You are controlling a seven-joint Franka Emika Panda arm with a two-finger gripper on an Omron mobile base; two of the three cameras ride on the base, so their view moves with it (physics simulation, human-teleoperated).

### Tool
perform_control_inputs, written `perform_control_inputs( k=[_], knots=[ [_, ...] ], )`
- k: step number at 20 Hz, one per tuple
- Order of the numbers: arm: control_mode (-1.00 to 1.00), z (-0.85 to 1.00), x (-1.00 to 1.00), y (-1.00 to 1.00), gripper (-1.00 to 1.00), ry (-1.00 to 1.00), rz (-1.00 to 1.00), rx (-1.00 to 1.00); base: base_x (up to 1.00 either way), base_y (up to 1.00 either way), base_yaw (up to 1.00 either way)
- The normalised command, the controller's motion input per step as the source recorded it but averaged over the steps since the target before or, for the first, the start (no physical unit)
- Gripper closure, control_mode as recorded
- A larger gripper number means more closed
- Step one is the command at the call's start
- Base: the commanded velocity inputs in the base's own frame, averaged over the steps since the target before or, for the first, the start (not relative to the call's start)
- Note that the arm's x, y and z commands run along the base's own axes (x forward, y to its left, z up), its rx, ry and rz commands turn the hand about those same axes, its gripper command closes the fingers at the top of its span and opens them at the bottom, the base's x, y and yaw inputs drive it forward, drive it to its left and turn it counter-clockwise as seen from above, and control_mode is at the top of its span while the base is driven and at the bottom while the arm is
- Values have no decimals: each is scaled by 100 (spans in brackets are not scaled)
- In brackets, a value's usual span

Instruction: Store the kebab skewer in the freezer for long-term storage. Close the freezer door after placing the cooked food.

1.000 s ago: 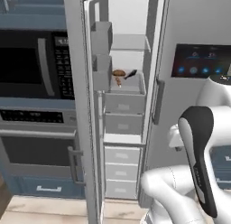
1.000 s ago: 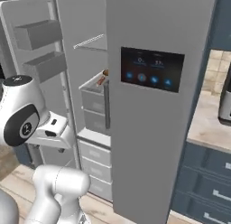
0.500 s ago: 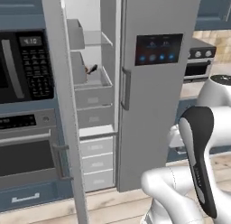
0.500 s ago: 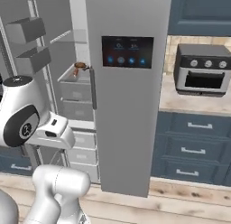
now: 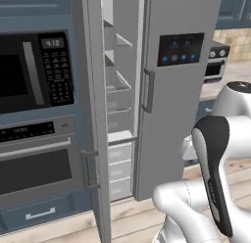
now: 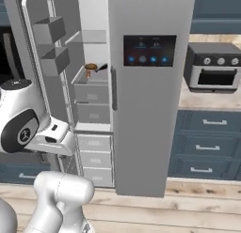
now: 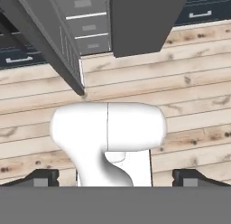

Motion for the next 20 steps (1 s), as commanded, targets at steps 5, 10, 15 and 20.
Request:
perform_control_inputs(
  k=[5,10,15,20],
  knots=[
    [100,0,0,0,-100,0,0,0,-29,22,11],
    [100,0,0,0,-100,0,0,0,-17,10,25],
    [100,0,0,0,-100,0,0,0,-14,9,13],
    [100,0,0,0,-100,0,0,0,0,0,0]
  ],
)
